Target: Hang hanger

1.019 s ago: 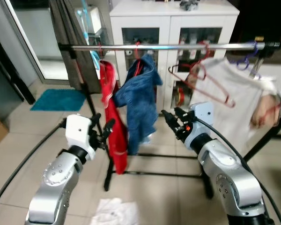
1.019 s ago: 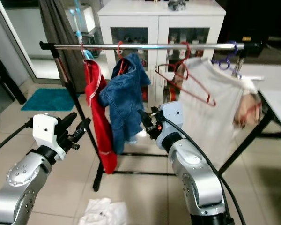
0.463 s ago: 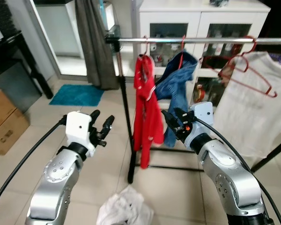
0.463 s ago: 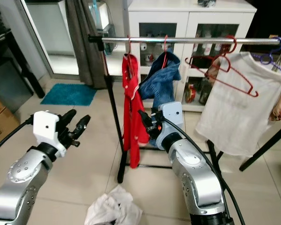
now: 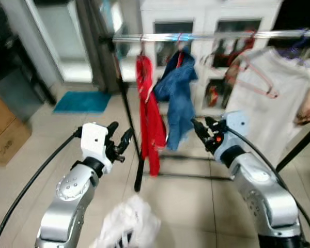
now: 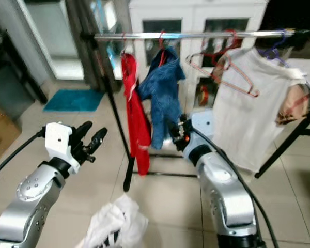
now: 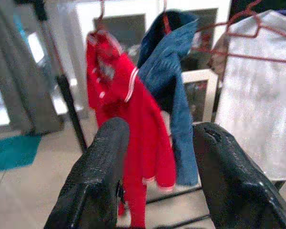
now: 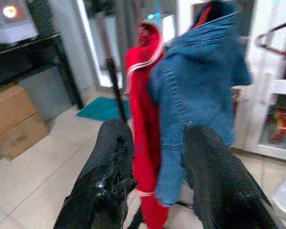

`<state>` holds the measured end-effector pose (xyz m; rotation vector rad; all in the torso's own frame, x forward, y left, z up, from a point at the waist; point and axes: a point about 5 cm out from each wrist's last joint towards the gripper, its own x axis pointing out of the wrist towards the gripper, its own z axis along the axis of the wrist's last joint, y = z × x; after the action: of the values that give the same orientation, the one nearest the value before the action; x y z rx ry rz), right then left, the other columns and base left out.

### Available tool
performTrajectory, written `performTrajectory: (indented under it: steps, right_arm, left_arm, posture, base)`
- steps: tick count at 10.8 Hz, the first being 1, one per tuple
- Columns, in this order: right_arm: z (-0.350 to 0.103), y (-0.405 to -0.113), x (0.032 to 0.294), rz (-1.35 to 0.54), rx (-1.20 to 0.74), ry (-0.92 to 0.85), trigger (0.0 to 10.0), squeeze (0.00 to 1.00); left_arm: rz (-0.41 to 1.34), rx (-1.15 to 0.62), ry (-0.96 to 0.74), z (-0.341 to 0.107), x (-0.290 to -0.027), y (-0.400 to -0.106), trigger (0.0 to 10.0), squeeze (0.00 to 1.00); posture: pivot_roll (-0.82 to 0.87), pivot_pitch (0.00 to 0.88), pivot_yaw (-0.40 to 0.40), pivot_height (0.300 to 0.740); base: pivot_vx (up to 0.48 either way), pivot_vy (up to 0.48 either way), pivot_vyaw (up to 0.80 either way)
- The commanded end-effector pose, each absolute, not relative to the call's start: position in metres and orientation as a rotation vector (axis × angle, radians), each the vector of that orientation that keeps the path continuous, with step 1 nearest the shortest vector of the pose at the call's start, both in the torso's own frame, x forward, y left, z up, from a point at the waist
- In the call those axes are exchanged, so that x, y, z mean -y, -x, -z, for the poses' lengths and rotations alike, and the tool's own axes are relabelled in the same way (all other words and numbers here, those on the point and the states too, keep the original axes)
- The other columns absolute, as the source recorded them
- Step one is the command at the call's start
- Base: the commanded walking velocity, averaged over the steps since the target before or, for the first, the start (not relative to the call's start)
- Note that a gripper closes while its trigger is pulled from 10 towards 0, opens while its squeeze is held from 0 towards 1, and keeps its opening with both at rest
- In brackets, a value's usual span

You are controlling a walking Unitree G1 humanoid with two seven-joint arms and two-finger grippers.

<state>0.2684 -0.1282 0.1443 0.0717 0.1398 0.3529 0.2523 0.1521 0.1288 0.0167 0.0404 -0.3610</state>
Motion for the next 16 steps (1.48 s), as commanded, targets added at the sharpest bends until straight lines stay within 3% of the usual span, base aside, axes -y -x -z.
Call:
performTrajectory:
  steps: [1,3,6,13,16]
  right_arm:
    - [-0.148,-0.27,0.123,-0.374,-0.131,-0.073,10.0,0.0]
    - [-0.146,-0.271,0.127,-0.334,-0.144,-0.081,10.0,0.0]
    - [-0.146,-0.273,0.131,-0.302,-0.13,-0.075,10.0,0.0]
    - [-0.149,-0.275,0.133,-0.272,-0.094,-0.07,10.0,0.0]
    - [-0.149,-0.273,0.126,-0.349,-0.096,0.022,10.0,0.0]
  left_arm:
    - [0.344,-0.04,-0.035,-0.131,-0.158,-0.253,10.0,0.0]
    - [0.358,-0.018,-0.036,-0.134,-0.157,-0.254,10.0,0.0]
    - [0.35,-0.005,-0.046,-0.136,-0.159,-0.256,10.0,0.0]
    - [0.343,-0.007,-0.067,-0.136,-0.162,-0.26,10.0,0.0]
    - [0.339,-0.009,-0.068,-0.135,-0.164,-0.259,10.0,0.0]
  posture:
    - [0.02,0.0,0.093,0.74]
    - [0.02,0.0,0.095,0.74]
    - [0.02,0.0,0.098,0.74]
    - [0.02,0.0,0.108,0.74]
    - [0.02,0.0,0.104,0.74]
  base:
    - [0.0,0.0,0.0]
    - [0.0,0.0,0.0]
    - [0.281,0.0,-0.8]
    - [0.368,0.0,0.0]
    - [0.408,0.0,0.27]
